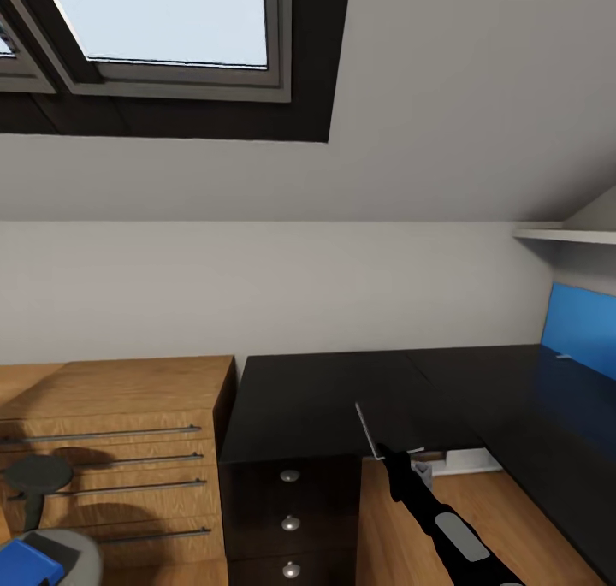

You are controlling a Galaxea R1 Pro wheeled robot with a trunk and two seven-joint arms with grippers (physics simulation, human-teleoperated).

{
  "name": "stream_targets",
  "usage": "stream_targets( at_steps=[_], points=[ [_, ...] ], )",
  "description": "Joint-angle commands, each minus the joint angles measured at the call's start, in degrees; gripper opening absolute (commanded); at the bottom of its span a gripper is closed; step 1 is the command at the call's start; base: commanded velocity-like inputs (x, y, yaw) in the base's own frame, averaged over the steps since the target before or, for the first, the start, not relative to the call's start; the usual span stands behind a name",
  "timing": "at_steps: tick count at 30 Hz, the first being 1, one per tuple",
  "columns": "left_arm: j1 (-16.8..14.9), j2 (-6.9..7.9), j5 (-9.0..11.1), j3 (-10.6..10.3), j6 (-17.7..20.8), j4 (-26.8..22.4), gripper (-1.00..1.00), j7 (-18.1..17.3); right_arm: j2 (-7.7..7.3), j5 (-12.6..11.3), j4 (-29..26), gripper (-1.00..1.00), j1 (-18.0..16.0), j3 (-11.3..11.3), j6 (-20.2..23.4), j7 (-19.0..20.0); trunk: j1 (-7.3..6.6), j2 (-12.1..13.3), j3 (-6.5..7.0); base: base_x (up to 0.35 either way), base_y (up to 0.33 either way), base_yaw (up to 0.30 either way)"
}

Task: In the bedroom, organize the workspace by keeping the computer under the desk, ensuring the monitor is on the desk, placing the keyboard on the desk next to the monitor, placing the mouse on the desk next to the keyboard, moving the folder from the swivel chair onto the desk next to the mouse, stacking the notebook on top of the folder with the pen on top of the notebook, and positioning the swivel chair next to the desk.

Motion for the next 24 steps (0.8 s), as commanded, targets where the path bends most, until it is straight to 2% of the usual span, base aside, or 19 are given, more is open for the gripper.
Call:
stream_targets(
  at_steps=[1,11,24],
  points=[
    [-0.05,-0.01,0.48,-0.13,-0.16,0.06,1.0,-0.22,-0.06,-0.64,0.02,-1.0,-0.05,0.3,0.16,0.14,0.22,-0.45,-0.25,0.0,0.0,0.0],
    [-0.05,-0.01,0.48,-0.13,-0.14,0.06,1.0,-0.22,-0.03,-0.64,0.02,-1.0,-0.05,0.33,0.16,0.14,2.42,-4.47,-2.05,0.0,0.0,0.0],
    [-0.04,-0.01,0.48,-0.1,-0.1,0.06,1.0,-0.22,-0.06,-0.64,0.02,-1.0,-0.05,0.3,0.16,0.14,2.42,-4.47,-2.05,0.0,0.0,0.0]
  ],
)
